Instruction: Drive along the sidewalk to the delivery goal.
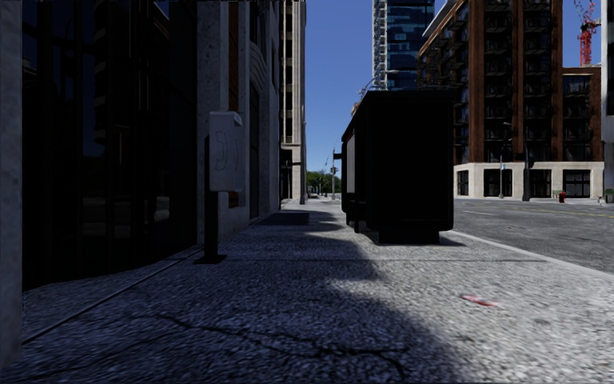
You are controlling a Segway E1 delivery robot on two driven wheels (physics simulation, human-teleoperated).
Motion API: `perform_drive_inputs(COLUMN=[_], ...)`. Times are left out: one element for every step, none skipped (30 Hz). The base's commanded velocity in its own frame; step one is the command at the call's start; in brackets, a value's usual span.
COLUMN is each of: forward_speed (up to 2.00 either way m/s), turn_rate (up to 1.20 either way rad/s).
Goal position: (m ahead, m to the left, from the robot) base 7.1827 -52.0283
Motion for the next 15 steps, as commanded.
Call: perform_drive_inputs(forward_speed=[1.27, 1.27, 1.27, 1.27, 1.27, 1.27, 1.27, 1.27, 1.27, 1.27, 1.27, 1.27, 1.27, 1.27, 1.27], turn_rate=[-0.8, -0.8, -0.8, -0.8, -0.8, -0.8, -0.8, -0.81, -0.83, -0.83, -0.85, -0.88, -0.89, -0.89, -0.89])
